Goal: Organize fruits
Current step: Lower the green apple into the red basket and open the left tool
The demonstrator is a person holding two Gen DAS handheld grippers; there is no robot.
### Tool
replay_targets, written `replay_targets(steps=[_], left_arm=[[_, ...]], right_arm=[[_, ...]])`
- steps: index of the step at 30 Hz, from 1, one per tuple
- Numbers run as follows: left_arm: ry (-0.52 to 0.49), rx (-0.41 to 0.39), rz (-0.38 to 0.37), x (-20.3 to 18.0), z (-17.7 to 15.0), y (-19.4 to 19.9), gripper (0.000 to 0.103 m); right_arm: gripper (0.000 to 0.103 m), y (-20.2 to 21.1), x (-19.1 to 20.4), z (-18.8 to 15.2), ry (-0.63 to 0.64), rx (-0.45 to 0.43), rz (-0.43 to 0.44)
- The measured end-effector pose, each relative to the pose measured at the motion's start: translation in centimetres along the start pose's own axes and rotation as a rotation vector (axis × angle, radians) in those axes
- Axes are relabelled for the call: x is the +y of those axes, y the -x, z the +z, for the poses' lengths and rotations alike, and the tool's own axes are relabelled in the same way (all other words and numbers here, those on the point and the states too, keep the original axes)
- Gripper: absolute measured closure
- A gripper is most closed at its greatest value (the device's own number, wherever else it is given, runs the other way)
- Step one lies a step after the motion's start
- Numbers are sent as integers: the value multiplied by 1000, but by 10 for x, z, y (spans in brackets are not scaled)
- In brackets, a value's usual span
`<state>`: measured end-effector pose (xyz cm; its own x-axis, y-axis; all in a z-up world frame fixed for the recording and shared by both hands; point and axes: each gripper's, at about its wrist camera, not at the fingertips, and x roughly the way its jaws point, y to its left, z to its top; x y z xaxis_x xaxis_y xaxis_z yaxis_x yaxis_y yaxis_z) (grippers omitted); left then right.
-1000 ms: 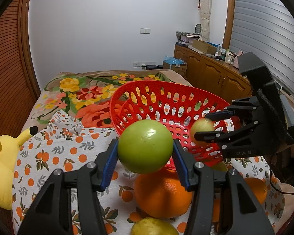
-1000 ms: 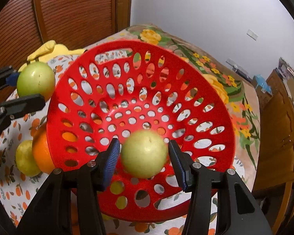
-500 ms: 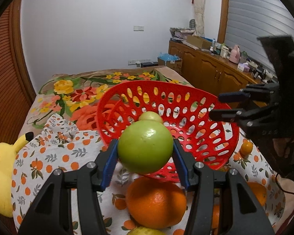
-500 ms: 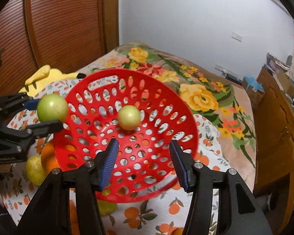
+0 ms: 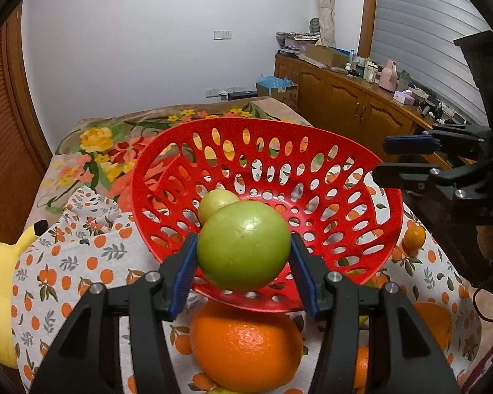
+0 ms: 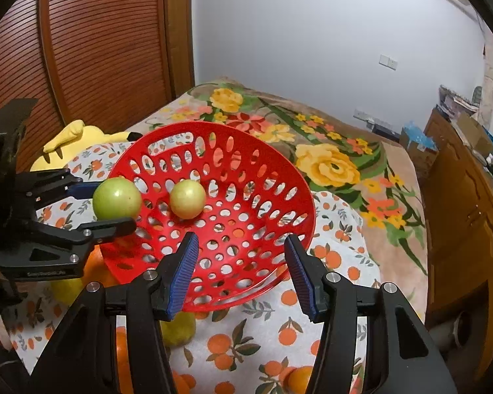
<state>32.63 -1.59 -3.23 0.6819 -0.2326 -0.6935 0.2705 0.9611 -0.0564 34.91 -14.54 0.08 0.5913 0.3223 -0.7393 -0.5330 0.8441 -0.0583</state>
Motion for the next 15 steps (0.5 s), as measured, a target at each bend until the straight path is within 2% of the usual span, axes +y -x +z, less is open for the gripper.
replay_targets(steps=[7,15], left_arm=[[-6,-15,-3,2,-2,6,48],[14,-65,-2,7,-8,37,40]], right_arm=[[48,5,2,-3,-1,-11,-16],[48,24,9,-13,-27,-40,-21]])
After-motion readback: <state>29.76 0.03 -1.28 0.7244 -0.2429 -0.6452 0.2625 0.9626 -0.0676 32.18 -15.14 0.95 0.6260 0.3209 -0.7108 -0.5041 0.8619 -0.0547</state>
